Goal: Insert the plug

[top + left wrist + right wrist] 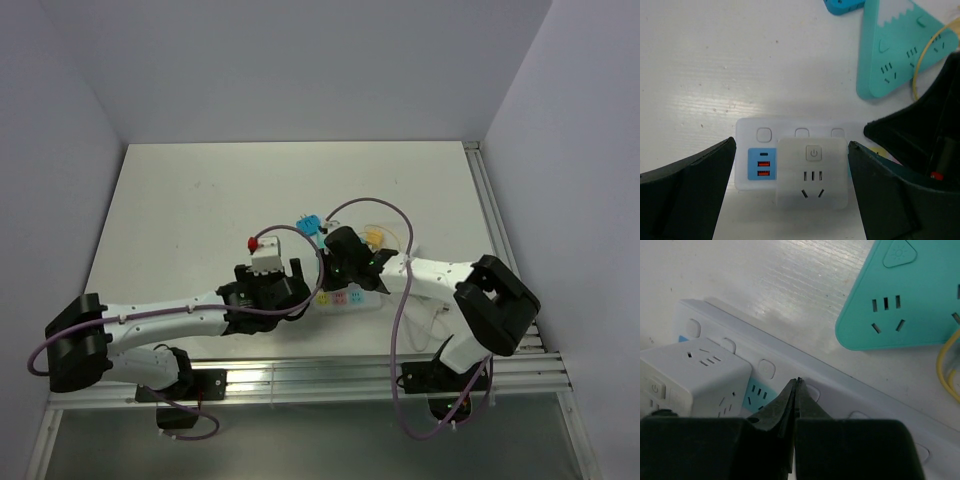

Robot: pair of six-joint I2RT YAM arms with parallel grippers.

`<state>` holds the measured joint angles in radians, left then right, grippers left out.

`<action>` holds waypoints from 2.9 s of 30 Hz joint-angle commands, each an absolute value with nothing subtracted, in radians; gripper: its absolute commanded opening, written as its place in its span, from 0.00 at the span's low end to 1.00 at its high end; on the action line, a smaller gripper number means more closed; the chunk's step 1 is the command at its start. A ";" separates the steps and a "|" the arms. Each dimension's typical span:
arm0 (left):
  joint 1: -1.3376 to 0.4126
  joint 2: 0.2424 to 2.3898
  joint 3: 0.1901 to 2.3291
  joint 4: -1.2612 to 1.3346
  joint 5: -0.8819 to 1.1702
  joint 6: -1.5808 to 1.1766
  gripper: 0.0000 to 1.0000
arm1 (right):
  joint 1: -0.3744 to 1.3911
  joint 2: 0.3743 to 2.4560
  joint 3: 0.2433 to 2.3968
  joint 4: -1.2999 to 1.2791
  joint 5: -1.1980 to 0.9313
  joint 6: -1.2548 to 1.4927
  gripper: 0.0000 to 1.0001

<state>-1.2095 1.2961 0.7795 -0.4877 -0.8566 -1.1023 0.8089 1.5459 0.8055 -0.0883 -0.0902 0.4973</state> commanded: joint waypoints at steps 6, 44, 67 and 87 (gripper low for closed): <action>-1.138 1.137 0.821 -0.497 -0.831 -1.006 1.00 | 0.782 1.392 0.749 -0.158 -0.075 0.477 0.06; -0.887 0.647 0.329 -0.163 -0.298 -1.097 0.68 | 0.882 1.472 0.790 0.095 -0.387 0.699 0.50; -0.670 0.824 0.241 0.110 -0.201 -1.012 0.36 | 0.853 1.790 1.097 0.035 -0.348 0.526 0.50; -0.594 0.670 0.445 -0.161 -0.163 -0.865 0.74 | 0.631 1.393 0.943 -0.204 -0.131 0.489 0.75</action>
<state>-0.5987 0.6548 0.3981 -0.1467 -0.2008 -0.9184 0.6907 1.3827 0.9569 -0.1070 -0.2520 0.5007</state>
